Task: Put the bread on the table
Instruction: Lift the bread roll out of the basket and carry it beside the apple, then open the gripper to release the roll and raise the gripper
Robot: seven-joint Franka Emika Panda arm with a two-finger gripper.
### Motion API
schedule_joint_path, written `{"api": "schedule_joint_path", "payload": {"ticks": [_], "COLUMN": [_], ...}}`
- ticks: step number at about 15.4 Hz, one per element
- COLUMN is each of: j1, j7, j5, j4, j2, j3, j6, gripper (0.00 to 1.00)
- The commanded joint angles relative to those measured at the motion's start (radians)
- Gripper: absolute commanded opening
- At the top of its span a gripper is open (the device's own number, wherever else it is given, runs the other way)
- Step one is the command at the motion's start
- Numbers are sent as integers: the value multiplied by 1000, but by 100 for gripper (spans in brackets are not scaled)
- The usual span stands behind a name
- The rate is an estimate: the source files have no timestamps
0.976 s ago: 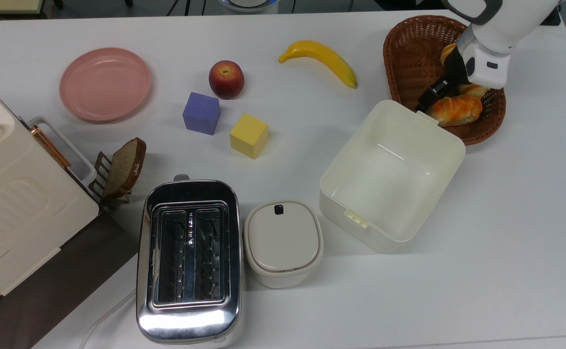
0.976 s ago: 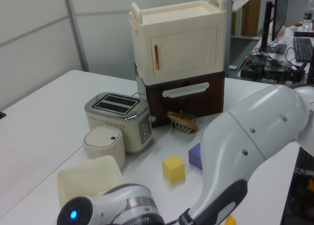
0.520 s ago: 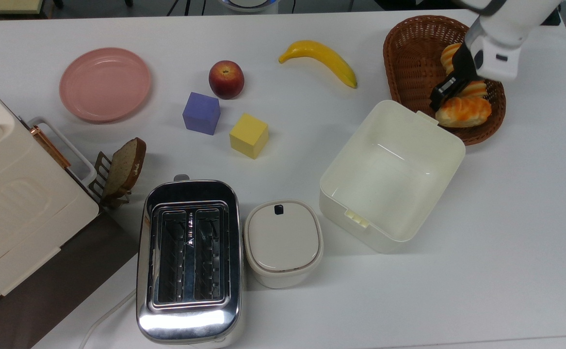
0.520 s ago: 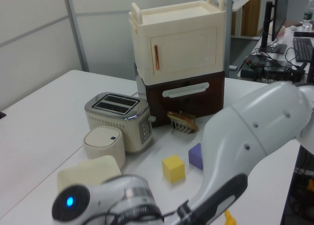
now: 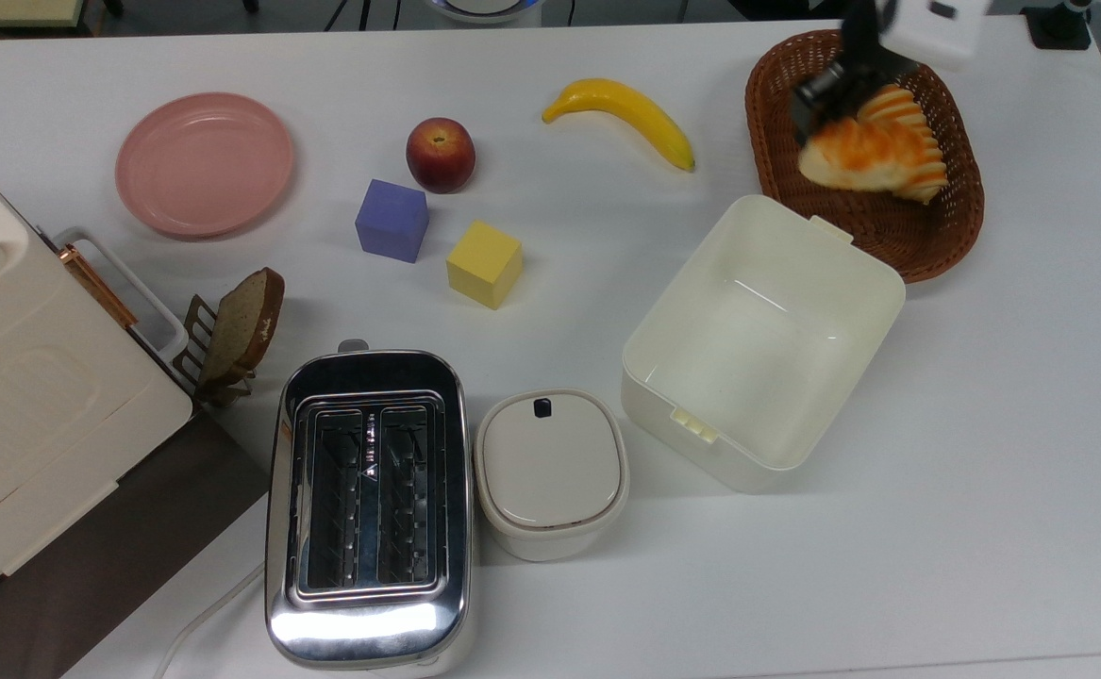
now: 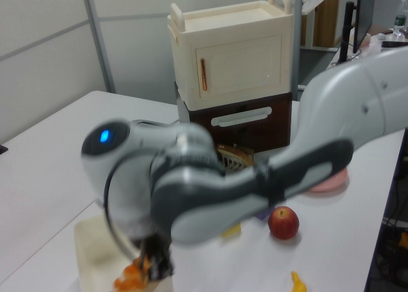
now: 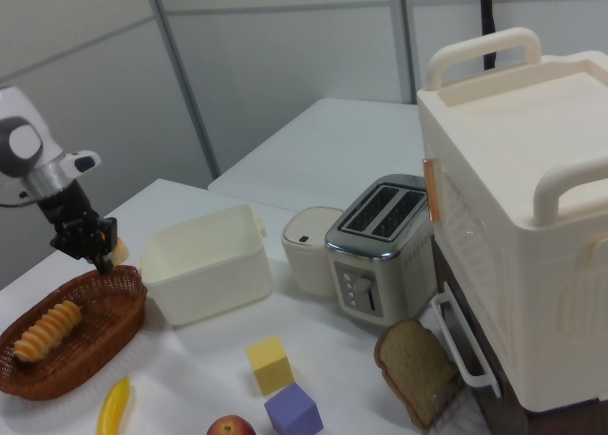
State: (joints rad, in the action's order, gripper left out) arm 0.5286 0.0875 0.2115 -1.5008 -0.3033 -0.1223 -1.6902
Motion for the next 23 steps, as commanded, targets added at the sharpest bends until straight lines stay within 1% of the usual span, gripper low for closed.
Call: {"api": "schedule_joint_path", "payload": {"ticks": [1,3,4,6,7,8,9,11,14,18,20,21,23], "j1": [-113,-175,-206,-289,-317,-337,-355,-392,-400,-505,-588,-617,-671], "j7": [-228,-370,-434,-530,-570,-583,-591,-594,-600,-586,-580,-559,-438], "j5": [-128,-141,-141,-141,-138,-127,-121,-116,-78,-87,-96,-102,-139], "j4": [-59,-59,-56,-52,-55,-56,-56,-58,-58,-47,-30,-26,-21], "j2": [147,190,193,190,184,176,173,170,148,167,182,182,182], "j3": [3,4,6,6,7,7,7,6,7,9,7,7,9], "j6": [179,310,355,380,380,379,377,373,369,331,285,274,248], "gripper": [0,0,0,2,18,83,100,100,100,100,100,100,100]}}
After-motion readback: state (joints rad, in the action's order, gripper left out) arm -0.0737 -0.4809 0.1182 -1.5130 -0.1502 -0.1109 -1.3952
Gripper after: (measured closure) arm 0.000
